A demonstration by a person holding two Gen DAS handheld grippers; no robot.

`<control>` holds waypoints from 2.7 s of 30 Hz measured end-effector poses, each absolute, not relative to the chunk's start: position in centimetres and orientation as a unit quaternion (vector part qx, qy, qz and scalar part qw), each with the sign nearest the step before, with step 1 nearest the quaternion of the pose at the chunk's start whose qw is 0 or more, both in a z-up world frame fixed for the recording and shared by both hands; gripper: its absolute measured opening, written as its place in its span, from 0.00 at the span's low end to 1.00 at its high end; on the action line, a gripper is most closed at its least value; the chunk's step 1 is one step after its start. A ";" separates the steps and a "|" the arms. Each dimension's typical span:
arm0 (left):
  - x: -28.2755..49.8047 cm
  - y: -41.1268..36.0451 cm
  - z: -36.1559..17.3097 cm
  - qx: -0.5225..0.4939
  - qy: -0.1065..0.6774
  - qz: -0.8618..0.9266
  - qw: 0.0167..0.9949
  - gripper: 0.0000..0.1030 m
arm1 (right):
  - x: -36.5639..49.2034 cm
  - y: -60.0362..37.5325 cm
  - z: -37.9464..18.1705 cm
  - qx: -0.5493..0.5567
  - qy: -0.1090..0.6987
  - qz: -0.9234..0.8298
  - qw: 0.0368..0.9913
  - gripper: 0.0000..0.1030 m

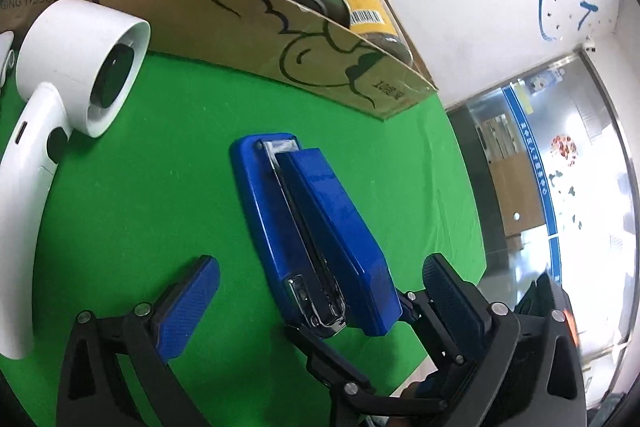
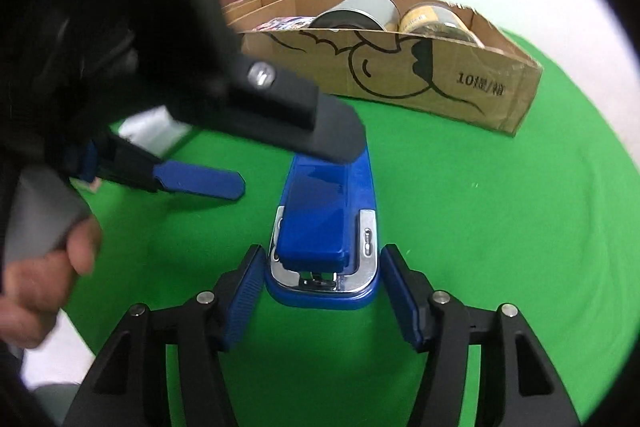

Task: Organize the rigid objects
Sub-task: 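Lift and turn the stapler upright with the right gripper while the left gripper grasps it too, then carry the blue stapler with both grippers over the box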

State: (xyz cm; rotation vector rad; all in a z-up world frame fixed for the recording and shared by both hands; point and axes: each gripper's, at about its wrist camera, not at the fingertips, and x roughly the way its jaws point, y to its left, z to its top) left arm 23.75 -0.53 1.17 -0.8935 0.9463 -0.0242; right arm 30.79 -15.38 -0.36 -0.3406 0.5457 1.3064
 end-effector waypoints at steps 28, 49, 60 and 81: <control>19.3 0.4 1.9 -0.368 0.446 0.015 0.816 0.62 | 31.2 -13.7 1.0 -0.075 0.338 0.627 0.697 0.47; 19.7 -1.7 2.3 -0.326 0.461 0.027 0.825 0.62 | 30.0 -13.3 0.4 -0.088 0.317 0.606 0.724 0.57; 19.2 -0.9 6.6 -0.295 0.427 0.042 0.854 0.62 | 29.7 -12.8 3.8 -0.057 0.309 0.623 0.717 0.57; 21.0 14.6 15.3 -0.303 0.355 0.080 0.881 0.62 | 28.5 -1.1 14.5 -0.084 0.233 0.657 0.712 0.57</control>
